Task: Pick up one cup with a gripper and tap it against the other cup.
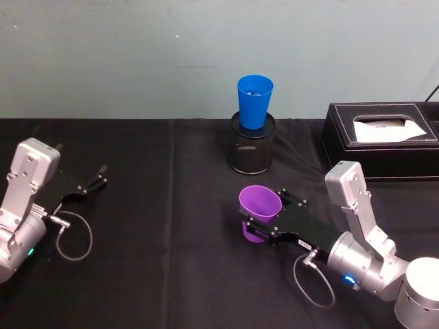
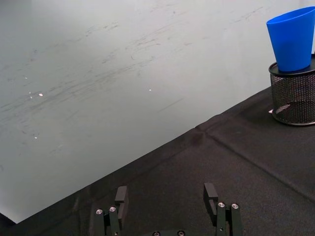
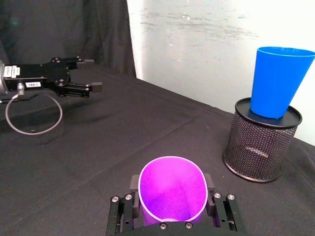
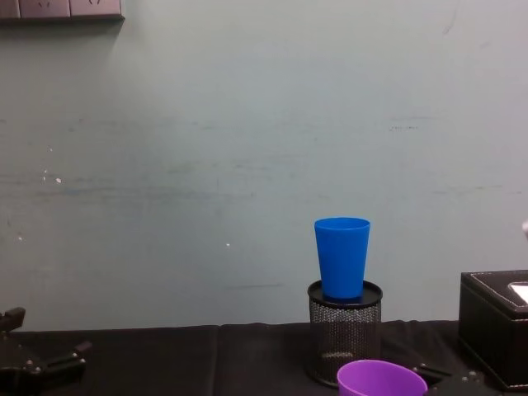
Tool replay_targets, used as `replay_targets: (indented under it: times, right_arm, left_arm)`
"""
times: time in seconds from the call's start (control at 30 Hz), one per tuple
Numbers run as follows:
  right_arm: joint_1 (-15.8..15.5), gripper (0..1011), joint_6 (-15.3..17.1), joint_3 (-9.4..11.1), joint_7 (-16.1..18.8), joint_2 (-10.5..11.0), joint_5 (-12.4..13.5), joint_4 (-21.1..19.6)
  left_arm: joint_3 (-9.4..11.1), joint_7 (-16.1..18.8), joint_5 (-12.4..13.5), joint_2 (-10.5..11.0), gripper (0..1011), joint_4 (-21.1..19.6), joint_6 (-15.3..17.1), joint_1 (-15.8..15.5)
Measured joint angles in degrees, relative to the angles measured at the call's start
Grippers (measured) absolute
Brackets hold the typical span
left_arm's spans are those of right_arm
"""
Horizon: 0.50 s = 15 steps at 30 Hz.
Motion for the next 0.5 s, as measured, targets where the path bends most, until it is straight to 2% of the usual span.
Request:
replay_targets:
  times: [0.5]
  right_arm:
    - [-0.15,734,0.14,0.2,-1.4,-0.89,-1.68,0.34]
  left_arm:
    - [0.0,0.0,0.0,0.0,1000,0.0,0.0,0.0]
